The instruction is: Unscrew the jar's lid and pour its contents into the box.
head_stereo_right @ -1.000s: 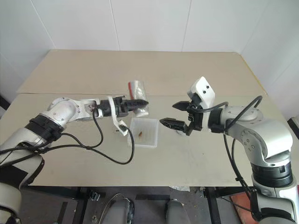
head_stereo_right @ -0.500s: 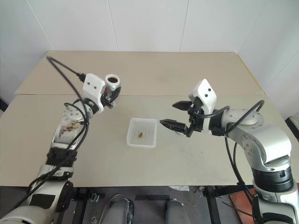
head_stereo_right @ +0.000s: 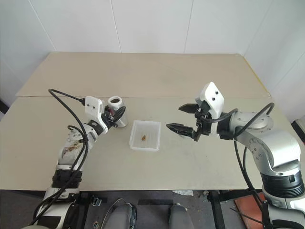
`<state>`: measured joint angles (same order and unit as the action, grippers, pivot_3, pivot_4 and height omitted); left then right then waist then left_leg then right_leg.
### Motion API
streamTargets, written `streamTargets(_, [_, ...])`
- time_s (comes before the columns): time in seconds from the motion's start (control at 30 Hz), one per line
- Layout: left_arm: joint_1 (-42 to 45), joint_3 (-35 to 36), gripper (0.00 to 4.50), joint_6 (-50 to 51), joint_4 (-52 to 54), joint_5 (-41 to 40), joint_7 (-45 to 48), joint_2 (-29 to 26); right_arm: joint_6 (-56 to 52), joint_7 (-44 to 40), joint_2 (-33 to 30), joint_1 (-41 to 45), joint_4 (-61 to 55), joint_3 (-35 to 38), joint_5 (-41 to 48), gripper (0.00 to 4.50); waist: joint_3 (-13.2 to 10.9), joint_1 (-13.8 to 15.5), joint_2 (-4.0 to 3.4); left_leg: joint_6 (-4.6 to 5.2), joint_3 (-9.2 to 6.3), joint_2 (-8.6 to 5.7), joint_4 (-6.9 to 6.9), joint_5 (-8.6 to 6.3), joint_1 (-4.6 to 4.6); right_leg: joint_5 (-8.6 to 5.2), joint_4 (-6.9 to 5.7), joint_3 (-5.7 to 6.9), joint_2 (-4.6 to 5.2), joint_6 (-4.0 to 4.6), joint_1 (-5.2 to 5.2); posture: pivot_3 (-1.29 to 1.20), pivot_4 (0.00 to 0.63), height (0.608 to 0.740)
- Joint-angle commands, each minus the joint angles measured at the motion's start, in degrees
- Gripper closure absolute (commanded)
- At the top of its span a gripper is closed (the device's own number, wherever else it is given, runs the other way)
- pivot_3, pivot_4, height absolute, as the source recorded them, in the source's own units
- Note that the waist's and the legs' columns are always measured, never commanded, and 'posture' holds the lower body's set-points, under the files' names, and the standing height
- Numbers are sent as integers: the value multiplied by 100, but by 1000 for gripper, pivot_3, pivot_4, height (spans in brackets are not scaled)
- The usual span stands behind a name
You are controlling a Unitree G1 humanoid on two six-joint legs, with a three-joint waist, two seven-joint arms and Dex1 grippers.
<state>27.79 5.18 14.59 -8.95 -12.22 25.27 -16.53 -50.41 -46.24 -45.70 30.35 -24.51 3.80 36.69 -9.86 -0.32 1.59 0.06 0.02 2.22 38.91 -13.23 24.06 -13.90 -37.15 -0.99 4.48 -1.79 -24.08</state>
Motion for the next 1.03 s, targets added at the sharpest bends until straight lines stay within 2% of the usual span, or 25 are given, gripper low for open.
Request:
streamTargets(0.03, [-163,35,894,-248,86,57,13,-82,184,-71,-95,-15,-122,165,9,0,0,-6,0,0,0,0,-1,0,0,0,0,0,0,0,0,0,150,740])
streamTargets(0.1, [-238,52,165,-237,132,47,12,-86,183,-76,-102,-21,-129,168,19,0,0,-2,0,0,0,0,-1,0,0,0,0,0,0,0,-1,0,150,740])
streamTargets(0.13, [-280,46,15,-235,162,62,16,-99,176,-74,-102,-19,-130,166,21,0,0,2,0,0,0,0,-1,0,0,0,0,0,0,0,0,0,150,740])
streamTargets(0.27, [-641,109,15,-105,619,15,125,-322,160,-76,-112,-74,-171,177,21,0,0,-7,0,0,0,0,-1,0,-1,0,1,-1,0,0,1,0,150,740])
streamTargets(0.37, [-1116,332,15,191,1226,-281,518,-784,161,-70,-141,-218,-225,216,12,0,0,-31,0,0,0,4,-4,0,-1,0,1,-2,-2,0,-3,0,150,740])
streamTargets(0.5, [-2075,1043,15,716,2211,-1382,1806,-1816,183,-83,-226,-503,-311,341,27,0,1,-62,-2,0,7,11,-8,0,-7,0,0,-6,-4,1,-3,0,150,740])
streamTargets(0.6, [-2719,1628,15,904,2561,-2117,2794,-2508,228,-117,-300,-685,-331,405,-7,0,1,-47,-3,-1,13,16,-12,-1,-14,-1,2,-7,-4,3,-1,0,150,740])
streamTargets(0.73, [-3418,2631,15,434,2340,-2594,4634,-3471,287,-173,-402,-875,-295,509,-10,0,1,-16,-3,-2,18,17,-15,-1,-26,-5,5,-5,-4,8,10,0,150,740])
streamTargets(0.77, [-3427,2803,15,421,2194,-2628,4852,-3681,303,-190,-424,-901,-288,545,12,0,1,-13,-3,-2,19,17,-16,-1,-27,-5,7,-5,-5,9,10,0,150,740])
streamTargets(0.9, [-3147,3185,15,396,1653,-2678,5114,-4152,361,-289,-394,-984,-286,621,128,0,2,2,-4,-2,20,20,-17,-1,-32,-6,5,-2,-7,11,13,0,150,740])
streamTargets(1.03, [-3028,3280,15,392,1632,-2676,5106,-4218,229,-232,-349,-887,-257,555,193,0,2,-32,-4,-2,25,21,-22,-2,-29,-6,7,-7,-7,10,7,0,150,740])
